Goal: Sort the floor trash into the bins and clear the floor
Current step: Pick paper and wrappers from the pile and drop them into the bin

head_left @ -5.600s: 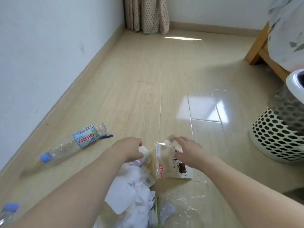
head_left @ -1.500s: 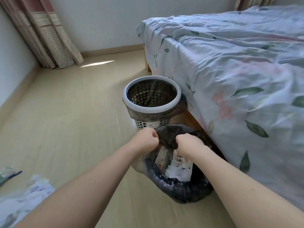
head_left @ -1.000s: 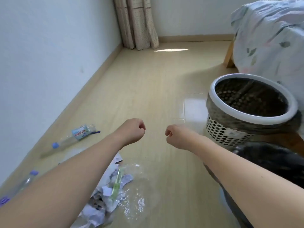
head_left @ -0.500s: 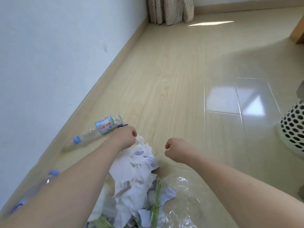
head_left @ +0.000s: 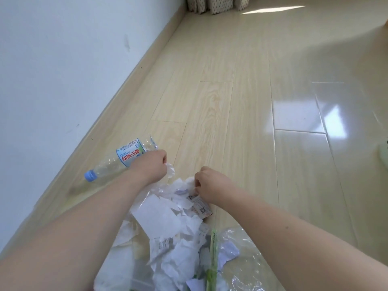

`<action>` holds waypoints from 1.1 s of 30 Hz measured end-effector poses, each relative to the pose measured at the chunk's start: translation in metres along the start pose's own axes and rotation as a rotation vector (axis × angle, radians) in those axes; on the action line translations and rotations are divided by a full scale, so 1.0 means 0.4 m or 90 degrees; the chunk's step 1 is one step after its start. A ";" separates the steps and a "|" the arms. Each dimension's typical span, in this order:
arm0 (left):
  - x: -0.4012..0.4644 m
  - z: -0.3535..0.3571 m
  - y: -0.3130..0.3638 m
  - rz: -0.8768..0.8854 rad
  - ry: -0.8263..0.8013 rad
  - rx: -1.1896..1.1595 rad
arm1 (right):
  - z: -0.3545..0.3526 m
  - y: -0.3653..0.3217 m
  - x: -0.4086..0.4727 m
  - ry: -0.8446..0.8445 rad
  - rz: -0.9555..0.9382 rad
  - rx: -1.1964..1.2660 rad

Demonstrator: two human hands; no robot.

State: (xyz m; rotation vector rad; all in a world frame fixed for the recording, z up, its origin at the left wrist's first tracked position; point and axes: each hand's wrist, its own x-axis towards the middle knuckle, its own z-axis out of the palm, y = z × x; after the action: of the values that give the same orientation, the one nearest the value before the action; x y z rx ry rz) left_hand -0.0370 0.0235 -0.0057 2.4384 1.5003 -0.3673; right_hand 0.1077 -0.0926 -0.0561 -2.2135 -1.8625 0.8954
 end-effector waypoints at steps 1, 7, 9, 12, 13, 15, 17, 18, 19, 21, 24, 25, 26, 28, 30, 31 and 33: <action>-0.011 -0.010 -0.006 0.006 0.017 -0.015 | -0.002 -0.001 0.003 0.006 0.006 -0.016; -0.066 -0.049 -0.030 -0.006 0.088 -0.130 | -0.044 0.014 -0.017 0.023 0.061 0.000; -0.093 -0.061 -0.020 -0.021 0.095 -0.208 | -0.068 0.027 -0.049 0.054 0.093 0.065; -0.135 -0.086 0.016 -0.011 0.063 -0.341 | -0.118 0.048 -0.113 0.106 0.118 0.120; -0.147 -0.097 0.034 0.001 0.050 -0.374 | -0.138 0.055 -0.137 0.119 0.121 0.122; -0.184 -0.130 0.083 0.036 0.042 -0.402 | -0.191 0.066 -0.200 0.146 0.128 0.122; -0.228 -0.167 0.145 0.071 0.042 -0.412 | -0.256 0.075 -0.276 0.157 0.138 0.125; -0.251 -0.188 0.181 0.088 0.041 -0.414 | -0.293 0.078 -0.321 0.149 0.149 0.129; -0.272 -0.206 0.214 0.101 0.039 -0.414 | -0.325 0.081 -0.362 0.132 0.162 0.132; -0.317 -0.247 0.295 0.138 0.031 -0.421 | -0.403 0.095 -0.465 0.102 0.191 0.129; -0.398 -0.302 0.441 0.202 0.006 -0.434 | -0.512 0.133 -0.647 0.076 0.239 0.097; -0.430 -0.316 0.509 0.232 -0.006 -0.436 | -0.548 0.157 -0.722 0.068 0.265 0.078; -0.456 -0.327 0.563 0.257 -0.013 -0.435 | -0.574 0.178 -0.776 0.054 0.289 0.063; -0.515 -0.335 0.688 0.311 -0.032 -0.425 | -0.617 0.234 -0.890 0.031 0.344 0.044; -0.572 -0.331 0.802 0.359 -0.048 -0.410 | -0.638 0.295 -0.979 0.016 0.397 0.040; -0.601 -0.322 0.866 0.386 -0.059 -0.402 | -0.645 0.332 -1.031 0.013 0.427 0.036; -0.647 -0.295 0.971 0.417 -0.073 -0.377 | -0.639 0.403 -1.113 0.005 0.476 0.040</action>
State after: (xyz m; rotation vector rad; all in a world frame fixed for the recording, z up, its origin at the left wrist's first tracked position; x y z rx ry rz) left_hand 0.2074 -0.3207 0.2256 2.1923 0.5727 0.0685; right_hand 0.3428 -0.4736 0.2426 -2.8923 -0.9476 0.9981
